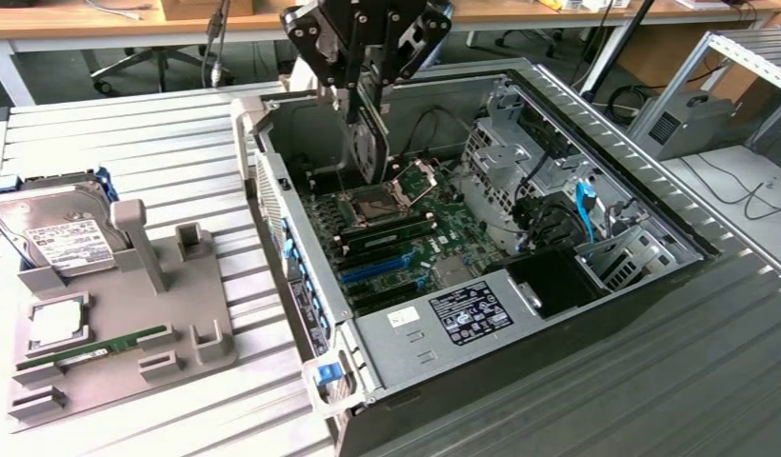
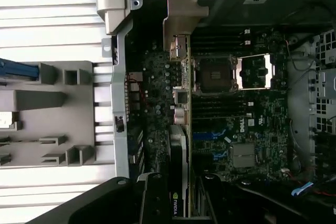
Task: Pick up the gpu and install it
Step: 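Pick up the gpu and move the gpu toward the slot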
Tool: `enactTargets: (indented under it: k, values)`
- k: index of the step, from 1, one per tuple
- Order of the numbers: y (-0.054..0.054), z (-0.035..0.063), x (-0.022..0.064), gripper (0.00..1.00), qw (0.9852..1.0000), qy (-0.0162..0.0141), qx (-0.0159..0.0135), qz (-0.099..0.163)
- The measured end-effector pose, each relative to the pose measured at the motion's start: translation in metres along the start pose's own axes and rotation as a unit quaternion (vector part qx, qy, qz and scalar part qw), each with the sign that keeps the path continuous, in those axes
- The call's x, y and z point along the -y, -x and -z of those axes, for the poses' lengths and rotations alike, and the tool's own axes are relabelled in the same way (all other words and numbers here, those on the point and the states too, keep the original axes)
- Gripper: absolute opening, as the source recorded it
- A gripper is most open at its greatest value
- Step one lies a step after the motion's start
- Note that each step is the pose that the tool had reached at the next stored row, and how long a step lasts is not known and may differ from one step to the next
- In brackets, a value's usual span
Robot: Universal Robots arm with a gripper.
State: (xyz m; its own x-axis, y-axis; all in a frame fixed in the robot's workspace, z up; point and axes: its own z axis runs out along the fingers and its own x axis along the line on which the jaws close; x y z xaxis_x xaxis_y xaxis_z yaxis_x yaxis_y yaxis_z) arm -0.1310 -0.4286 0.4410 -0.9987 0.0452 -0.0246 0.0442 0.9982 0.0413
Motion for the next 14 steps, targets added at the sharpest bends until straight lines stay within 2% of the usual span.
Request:
enactTargets:
  k: [3,8,12,14]
  values:
    - [0.008,-0.0002,-0.0004,0.27,1.0000,0.0000,0.0000,0.000]
    - [0.033,-0.0009,-0.0015,0.27,1.0000,0.0000,0.0000,0.000]
    - [0.044,-0.0012,-0.0020,0.27,1.0000,0.0000,0.0000,0.000]
    - [0.055,-0.0015,-0.0025,0.27,1.0000,0.0000,0.0000,0.000]
